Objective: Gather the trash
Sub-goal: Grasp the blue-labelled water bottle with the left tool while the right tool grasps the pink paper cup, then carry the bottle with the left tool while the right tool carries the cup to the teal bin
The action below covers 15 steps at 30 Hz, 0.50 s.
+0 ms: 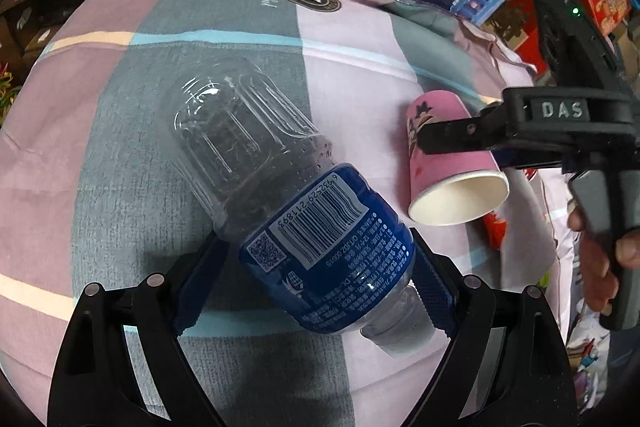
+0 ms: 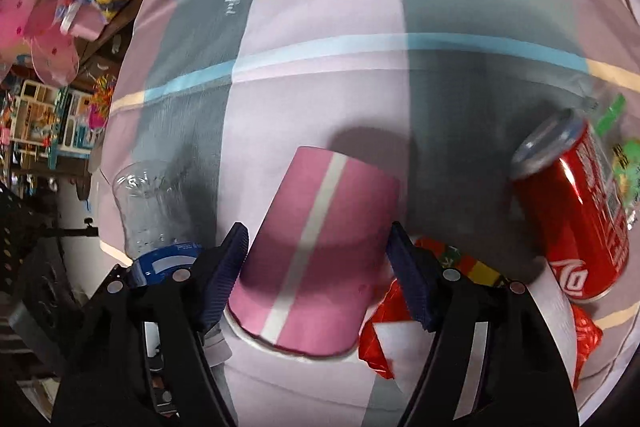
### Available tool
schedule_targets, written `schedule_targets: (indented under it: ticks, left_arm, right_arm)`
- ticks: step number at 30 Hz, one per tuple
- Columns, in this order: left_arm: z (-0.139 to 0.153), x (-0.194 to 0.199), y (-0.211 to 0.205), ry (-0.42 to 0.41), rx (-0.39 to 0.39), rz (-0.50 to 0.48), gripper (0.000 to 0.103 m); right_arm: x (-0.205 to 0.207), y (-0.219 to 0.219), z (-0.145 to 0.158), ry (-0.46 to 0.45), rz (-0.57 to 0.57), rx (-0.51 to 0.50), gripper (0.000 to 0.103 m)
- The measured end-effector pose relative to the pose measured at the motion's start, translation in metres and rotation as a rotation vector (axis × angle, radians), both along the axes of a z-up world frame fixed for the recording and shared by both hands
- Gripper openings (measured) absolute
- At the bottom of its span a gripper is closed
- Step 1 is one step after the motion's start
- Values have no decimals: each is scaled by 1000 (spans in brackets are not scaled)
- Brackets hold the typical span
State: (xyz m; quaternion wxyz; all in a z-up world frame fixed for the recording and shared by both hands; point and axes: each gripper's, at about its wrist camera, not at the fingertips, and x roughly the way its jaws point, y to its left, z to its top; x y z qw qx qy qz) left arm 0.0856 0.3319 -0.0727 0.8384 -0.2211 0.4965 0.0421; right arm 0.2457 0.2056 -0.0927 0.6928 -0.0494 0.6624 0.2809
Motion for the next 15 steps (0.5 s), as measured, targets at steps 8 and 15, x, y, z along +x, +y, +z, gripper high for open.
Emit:
schedule_targets:
  ticks: [8,15]
  left_arm:
    - [-2,0,-3,13,14,54,76]
    - [24,-15,-21,-39,21,29,76]
  right_arm:
    - [-11,-3,26,-97,17,54,63]
    - [-24,-34,77,-171,-6,145,63]
